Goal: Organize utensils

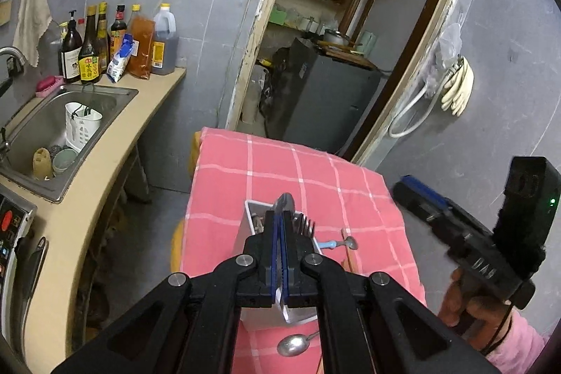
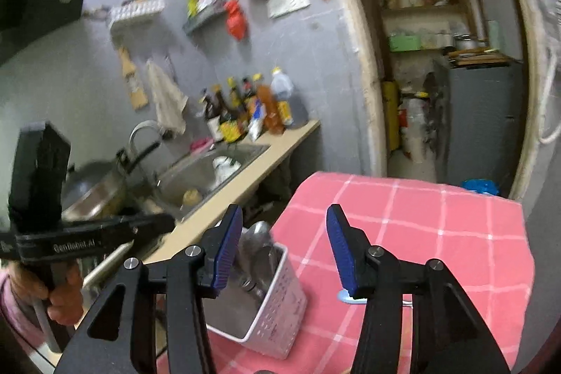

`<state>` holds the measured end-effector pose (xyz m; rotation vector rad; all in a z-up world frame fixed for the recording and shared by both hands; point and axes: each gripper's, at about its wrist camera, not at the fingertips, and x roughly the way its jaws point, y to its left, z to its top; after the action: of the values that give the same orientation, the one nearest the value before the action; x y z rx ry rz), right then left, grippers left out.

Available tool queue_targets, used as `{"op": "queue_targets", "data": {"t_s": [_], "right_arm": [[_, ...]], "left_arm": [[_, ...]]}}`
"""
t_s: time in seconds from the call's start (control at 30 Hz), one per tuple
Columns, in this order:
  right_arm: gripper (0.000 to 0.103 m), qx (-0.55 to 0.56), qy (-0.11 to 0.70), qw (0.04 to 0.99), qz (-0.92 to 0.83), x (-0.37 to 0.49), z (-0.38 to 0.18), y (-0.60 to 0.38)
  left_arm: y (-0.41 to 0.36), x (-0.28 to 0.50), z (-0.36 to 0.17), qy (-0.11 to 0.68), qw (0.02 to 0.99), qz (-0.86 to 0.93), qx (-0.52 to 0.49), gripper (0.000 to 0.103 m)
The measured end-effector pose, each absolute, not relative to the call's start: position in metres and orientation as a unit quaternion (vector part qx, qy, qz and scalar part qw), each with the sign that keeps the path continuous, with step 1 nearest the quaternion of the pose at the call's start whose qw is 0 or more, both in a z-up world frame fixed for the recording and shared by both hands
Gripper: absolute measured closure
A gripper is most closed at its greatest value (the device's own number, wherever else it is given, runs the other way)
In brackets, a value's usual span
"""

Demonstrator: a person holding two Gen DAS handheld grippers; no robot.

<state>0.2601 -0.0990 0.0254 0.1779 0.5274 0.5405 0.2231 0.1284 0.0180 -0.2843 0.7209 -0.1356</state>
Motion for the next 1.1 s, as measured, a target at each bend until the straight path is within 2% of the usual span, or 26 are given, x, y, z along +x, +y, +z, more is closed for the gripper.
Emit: {"op": "queue_targets", "data": {"t_s": [0.03,0.07,0.1,0.13,0.17,0.2,0.23,0.27,0.37,0.67,1.0,1.03,1.1], "right_arm": [[0.047,0.095,0.249,0.931,0.251,0.257,0.028,-0.109],[0.037,0.106,0.236,0.937,0.234,0.252,0.031,-0.123],[0.026,0.113,0.226,0.942,0.220,0.248,0.033,-0.136],[0.021,0.118,0.221,0.945,0.209,0.245,0.035,-0.146],[0.014,0.122,0.216,0.950,0.191,0.241,0.035,-0.162],[0.011,0.125,0.213,0.952,0.179,0.239,0.036,-0.173],[0.009,0.128,0.211,0.955,0.165,0.235,0.035,-0.186],[0.007,0.129,0.212,0.956,0.154,0.234,0.035,-0.196],[0.003,0.133,0.227,0.957,0.120,0.231,0.027,-0.227],[0.003,0.183,0.319,0.927,0.065,0.216,-0.039,-0.296],[0.004,0.239,0.416,0.872,0.101,0.192,-0.131,-0.296],[0.005,0.244,0.420,0.867,0.107,0.191,-0.138,-0.294],[0.022,0.251,0.430,0.858,0.121,0.191,-0.153,-0.287]], "left_arm": [[0.127,0.222,0.020,0.347,0.925,-0.068,-0.140,0.101],[0.123,0.221,0.023,0.339,0.928,-0.071,-0.139,0.099],[0.121,0.221,0.025,0.334,0.929,-0.074,-0.138,0.091],[0.115,0.220,0.027,0.328,0.931,-0.080,-0.136,0.086],[0.108,0.220,0.030,0.320,0.934,-0.087,-0.134,0.067],[0.100,0.219,0.032,0.310,0.936,-0.094,-0.135,0.040],[0.096,0.218,0.034,0.301,0.939,-0.096,-0.136,0.029],[0.087,0.216,0.036,0.282,0.945,-0.099,-0.135,0.023],[0.059,0.223,0.036,0.280,0.945,-0.119,-0.119,0.023],[-0.017,0.258,-0.001,0.354,0.915,-0.172,-0.086,0.023],[-0.058,0.269,-0.063,0.447,0.874,-0.182,-0.058,0.023],[-0.059,0.269,-0.067,0.453,0.871,-0.181,-0.057,0.023],[-0.060,0.269,-0.078,0.471,0.863,-0.175,-0.051,0.024]]}}
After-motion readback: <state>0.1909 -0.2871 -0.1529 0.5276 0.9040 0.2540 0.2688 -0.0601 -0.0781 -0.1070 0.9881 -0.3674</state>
